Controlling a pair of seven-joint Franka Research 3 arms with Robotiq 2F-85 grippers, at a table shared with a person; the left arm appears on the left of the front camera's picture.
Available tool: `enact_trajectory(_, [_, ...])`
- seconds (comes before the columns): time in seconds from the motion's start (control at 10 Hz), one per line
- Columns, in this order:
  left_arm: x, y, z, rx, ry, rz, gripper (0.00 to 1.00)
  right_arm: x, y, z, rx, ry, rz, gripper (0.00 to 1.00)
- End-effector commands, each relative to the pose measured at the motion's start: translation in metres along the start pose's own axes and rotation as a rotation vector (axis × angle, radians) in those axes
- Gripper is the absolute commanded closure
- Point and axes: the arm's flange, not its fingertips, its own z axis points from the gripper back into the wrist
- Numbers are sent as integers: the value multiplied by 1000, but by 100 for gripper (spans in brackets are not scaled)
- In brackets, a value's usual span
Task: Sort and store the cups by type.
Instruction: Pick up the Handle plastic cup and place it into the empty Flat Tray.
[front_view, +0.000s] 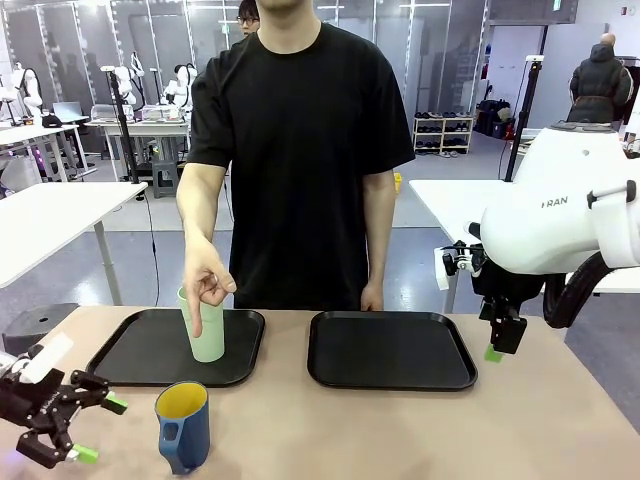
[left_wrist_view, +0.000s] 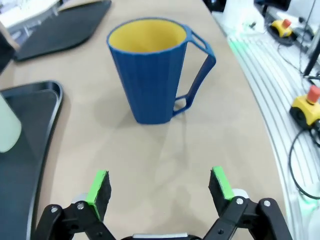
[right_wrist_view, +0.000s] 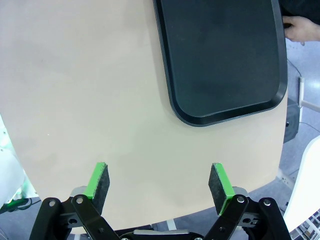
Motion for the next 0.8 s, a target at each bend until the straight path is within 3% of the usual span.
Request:
enact_trajectory(0.0, [-7,-22,-23,35,-152,-74,0,0,0,0,-10,-2,-11,0])
enact_trajectory(0.3, [-14,-20,-43,86,-238,-47,0,0,0,0,-10,-2,-11,0])
enact_trajectory(0.6, [-13,-16,-46,80,-218,-24,0,0,0,0,-10,-2,-11,0])
enact_trajectory(0.7, [27,8,-23,48,-211,16,0,0,0,0,-10,-2,-11,0])
